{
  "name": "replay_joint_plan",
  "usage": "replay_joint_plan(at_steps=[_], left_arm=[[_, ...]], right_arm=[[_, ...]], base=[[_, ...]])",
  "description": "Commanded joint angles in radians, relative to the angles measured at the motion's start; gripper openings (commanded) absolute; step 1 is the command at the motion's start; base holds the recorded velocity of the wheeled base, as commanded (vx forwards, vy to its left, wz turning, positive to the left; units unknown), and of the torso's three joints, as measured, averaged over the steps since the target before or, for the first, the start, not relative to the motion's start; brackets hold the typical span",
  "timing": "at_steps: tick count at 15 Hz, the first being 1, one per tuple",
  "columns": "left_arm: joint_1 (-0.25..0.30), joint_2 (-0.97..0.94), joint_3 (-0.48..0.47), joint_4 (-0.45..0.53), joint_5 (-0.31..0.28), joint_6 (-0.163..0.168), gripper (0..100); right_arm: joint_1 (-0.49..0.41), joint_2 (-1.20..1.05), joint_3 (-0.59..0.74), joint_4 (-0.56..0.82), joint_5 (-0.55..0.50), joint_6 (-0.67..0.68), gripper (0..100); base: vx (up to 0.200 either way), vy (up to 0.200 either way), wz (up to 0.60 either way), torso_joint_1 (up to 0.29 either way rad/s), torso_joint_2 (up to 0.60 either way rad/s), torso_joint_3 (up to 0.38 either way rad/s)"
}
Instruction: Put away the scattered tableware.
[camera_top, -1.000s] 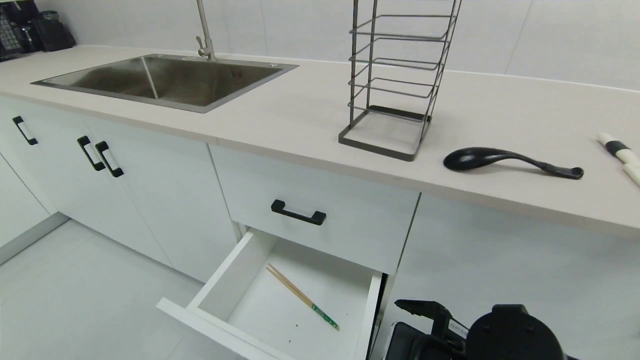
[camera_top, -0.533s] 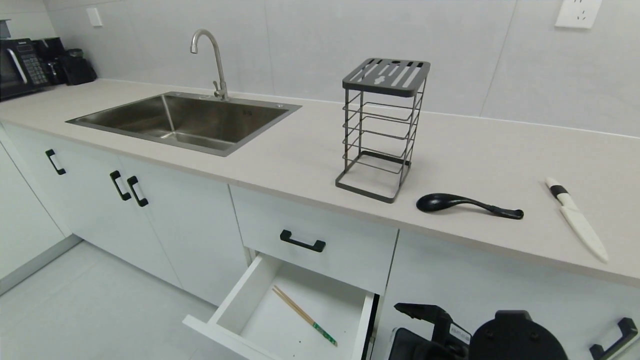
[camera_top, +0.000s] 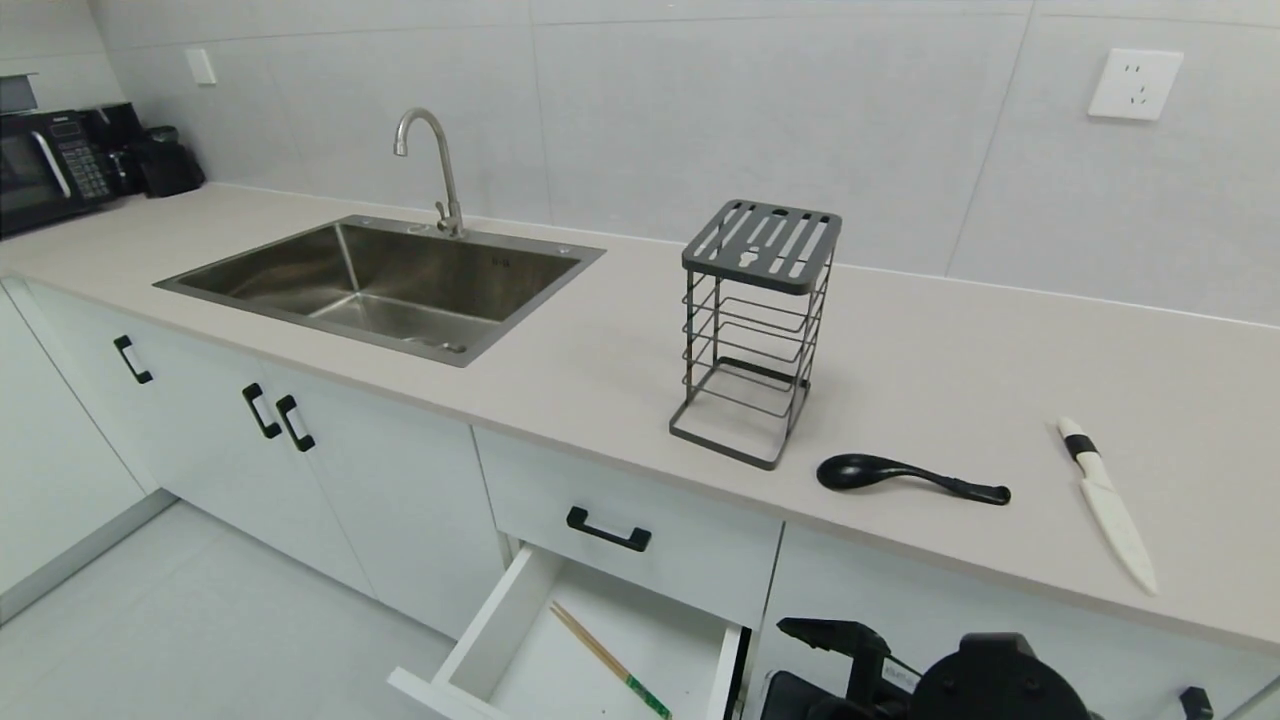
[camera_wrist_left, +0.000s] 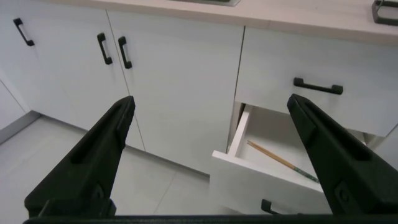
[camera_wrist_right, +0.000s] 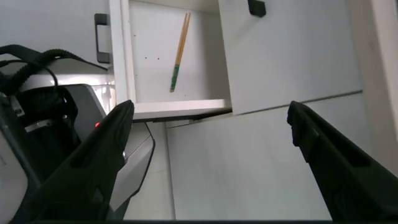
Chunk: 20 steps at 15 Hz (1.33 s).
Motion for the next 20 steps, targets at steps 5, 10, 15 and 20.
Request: replay_joint_plan(at_steps=[5,10,15,20], left_arm=[[0.000,0.001,0.000,-0.001,0.000,0.000,100],[0.000,0.001,0.000,-0.001,0.000,0.000,100],[0.000,0.001,0.000,-0.001,0.000,0.000,100],[0.000,0.001,0.000,-0.001,0.000,0.000,100]], right_arm=[[-0.017,0.059,-0.042,-0.001,0.000,-0.001,100],[-0.045,0.117,-0.051,-0.004,0.010,-0.002,100],[-0.111,0.134,-0.025,-0.071,0.076,-0.007,100],[-0.206,0.136,-0.042,-0.114,0.112,-0.027,100]], base=[[0.000,0.000,0.00,0.280,-0.53,-0.246],[0.000,0.000,0.00,0.281,-0.56,-0.266],[0.000,0.000,0.00,0.061,-0.11,-0.054],[0.000,0.000,0.00,0.000,0.00,0.000]])
